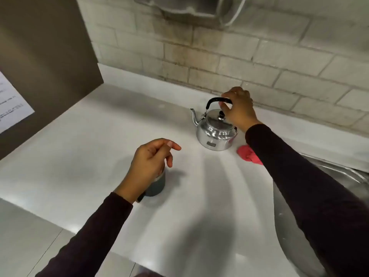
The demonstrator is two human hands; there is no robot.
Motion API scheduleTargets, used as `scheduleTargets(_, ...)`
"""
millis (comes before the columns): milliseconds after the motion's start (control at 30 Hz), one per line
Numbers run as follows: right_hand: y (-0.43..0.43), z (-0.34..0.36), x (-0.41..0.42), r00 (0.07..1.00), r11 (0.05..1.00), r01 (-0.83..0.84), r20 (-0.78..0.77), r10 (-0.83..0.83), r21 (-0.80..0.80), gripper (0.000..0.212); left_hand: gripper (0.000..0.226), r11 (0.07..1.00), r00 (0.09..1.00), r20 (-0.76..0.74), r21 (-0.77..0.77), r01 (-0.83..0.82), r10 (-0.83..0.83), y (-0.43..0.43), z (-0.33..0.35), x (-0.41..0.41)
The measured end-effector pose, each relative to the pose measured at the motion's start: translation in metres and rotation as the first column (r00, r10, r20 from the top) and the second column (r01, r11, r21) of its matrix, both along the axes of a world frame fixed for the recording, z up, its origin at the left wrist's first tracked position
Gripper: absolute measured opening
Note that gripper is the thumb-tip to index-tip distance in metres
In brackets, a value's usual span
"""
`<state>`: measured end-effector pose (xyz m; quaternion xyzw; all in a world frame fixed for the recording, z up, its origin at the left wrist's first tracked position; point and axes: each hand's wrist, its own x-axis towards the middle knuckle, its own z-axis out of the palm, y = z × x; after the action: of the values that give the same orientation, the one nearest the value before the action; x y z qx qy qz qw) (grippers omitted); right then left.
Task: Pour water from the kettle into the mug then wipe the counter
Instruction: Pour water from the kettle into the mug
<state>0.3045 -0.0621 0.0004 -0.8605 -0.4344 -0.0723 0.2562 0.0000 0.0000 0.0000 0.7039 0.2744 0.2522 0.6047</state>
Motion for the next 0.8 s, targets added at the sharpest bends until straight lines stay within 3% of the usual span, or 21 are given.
scheduleTargets(200, 0.037, 0.001, 0.025, 0.983, 0.979, 0.113, -0.125, -0.136, -0.171, 0.043, 0.037, 0.997, 0.997, 0.037, -0.007, -0.073, 0.073, 0.032, 0.008, -0.003)
scheduleTargets(367, 0.043, 0.003, 0.037, 0.953, 0.983, 0.073, -0.28, -0.118, -0.166, 0.052, 0.036, 0.994, 0.994, 0.036, 0.01, -0.106, 0.105, 0.05, 0.005, -0.01)
scheduleTargets(800, 0.006, 0.042, -0.009, 0.974, 0.991, 0.135, -0.181, -0.134, -0.009, 0.042, 0.04, 0.98, 0.98, -0.014, -0.005, -0.197, 0.197, 0.082, -0.029, -0.045)
